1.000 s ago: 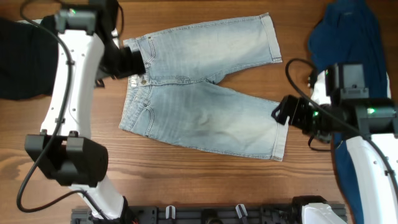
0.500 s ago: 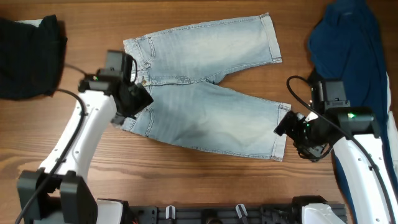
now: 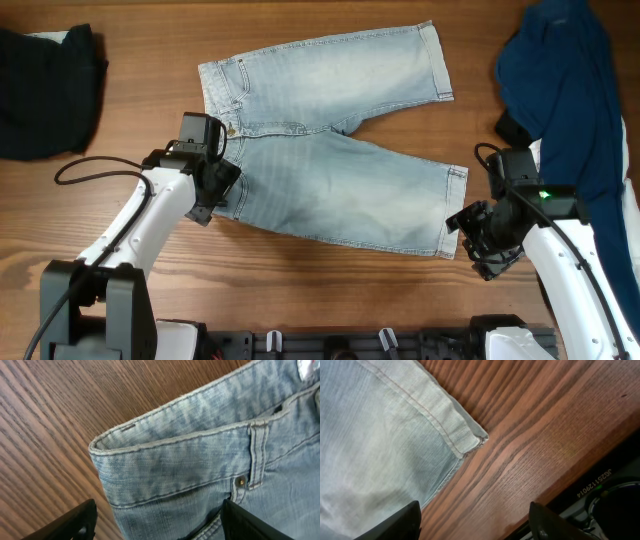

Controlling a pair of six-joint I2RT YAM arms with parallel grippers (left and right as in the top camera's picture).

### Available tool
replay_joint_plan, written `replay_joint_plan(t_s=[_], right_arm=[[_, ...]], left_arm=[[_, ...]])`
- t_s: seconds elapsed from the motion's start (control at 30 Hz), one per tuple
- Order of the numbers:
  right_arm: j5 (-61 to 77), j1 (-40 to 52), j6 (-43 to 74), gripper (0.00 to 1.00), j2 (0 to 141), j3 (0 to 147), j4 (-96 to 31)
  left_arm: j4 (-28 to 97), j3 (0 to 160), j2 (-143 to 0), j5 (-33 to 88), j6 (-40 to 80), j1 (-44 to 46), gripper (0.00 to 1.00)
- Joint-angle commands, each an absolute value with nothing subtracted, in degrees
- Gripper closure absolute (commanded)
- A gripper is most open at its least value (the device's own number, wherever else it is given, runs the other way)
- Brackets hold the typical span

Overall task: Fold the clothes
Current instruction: 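Move left gripper to waistband corner, right gripper to lower hem corner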

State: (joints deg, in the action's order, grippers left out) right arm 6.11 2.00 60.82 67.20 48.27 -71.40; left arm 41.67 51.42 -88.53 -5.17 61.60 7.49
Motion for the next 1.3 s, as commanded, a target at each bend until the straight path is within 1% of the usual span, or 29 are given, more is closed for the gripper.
replay_joint_plan(t_s=[0.0, 0.23, 0.3, 0.37, 0.4, 0.43, 0.47, 0.57, 0.6, 0.63, 0.67, 0.7, 0.73, 0.9, 1.03, 1.27], right_arm=[[4.7, 2.1, 63.3, 0.31, 66.6, 46.7, -70.9], [4.7, 2.1, 64.6, 0.31, 66.7, 46.1, -70.9], [4.7, 2.1, 64.6, 0.31, 66.7, 46.1, -71.0], [4.7, 2.1, 64.6, 0.31, 66.7, 46.1, -71.0], [4.6, 2.1, 64.6, 0.32, 66.7, 46.1, -71.0], [4.6, 2.1, 64.6, 0.31, 66.7, 46.1, -71.0], [4.6, 2.1, 64.6, 0.31, 66.7, 46.1, -71.0], [4.6, 2.1, 64.5, 0.31, 66.7, 46.1, -71.1], [4.6, 2.1, 64.5, 0.31, 66.7, 46.1, -71.2], [4.6, 2.1, 64.4, 0.31, 66.7, 46.1, -71.2], [4.6, 2.1, 64.4, 0.31, 66.7, 46.1, -71.4], [4.6, 2.1, 64.4, 0.31, 66.7, 46.1, -71.5], [4.7, 2.1, 64.4, 0.31, 66.7, 46.1, -71.6], [4.7, 2.1, 64.5, 0.32, 66.7, 46.1, -72.5], [4.7, 2.1, 67.7, 0.38, 66.7, 45.5, -72.1], [7.7, 2.1, 69.8, 0.42, 66.7, 37.9, -63.3]], left_arm=[[40.5, 50.2, -89.0, -7.8, 67.4, 7.2, 0.20], [37.6, 46.8, -89.0, -8.9, 73.4, 7.2, 0.21], [35.8, 45.5, -89.0, -9.1, 74.3, 7.2, 0.24], [33.3, 43.9, -89.0, -9.1, 74.3, 7.2, 0.33], [32.3, 43.1, -89.0, -9.1, 74.2, 7.2, 0.41], [31.1, 42.2, -89.1, -9.4, 74.3, 7.2, 0.44], [30.2, 41.4, -89.1, -9.9, 74.2, 7.2, 0.49], [27.3, 39.1, -89.2, -10.8, 74.2, 7.1, 0.59], [26.3, 38.4, -89.3, -10.8, 74.2, 6.9, 0.66], [25.8, 37.9, -89.4, -10.8, 74.3, 6.9, 0.74], [25.4, 37.6, -89.5, -10.8, 74.2, 6.9, 0.86], [25.1, 37.4, -89.6, -10.8, 74.2, 6.9, 0.93], [25.1, 37.4, -89.8, -10.8, 74.1, 6.9, 0.96], [24.9, 37.4, -89.9, -10.8, 74.2, 6.9, 0.96], [24.8, 37.4, -89.9, -10.5, 74.2, 6.9, 0.96], [24.8, 37.4, -89.9, -10.3, 74.2, 6.9, 0.96]])
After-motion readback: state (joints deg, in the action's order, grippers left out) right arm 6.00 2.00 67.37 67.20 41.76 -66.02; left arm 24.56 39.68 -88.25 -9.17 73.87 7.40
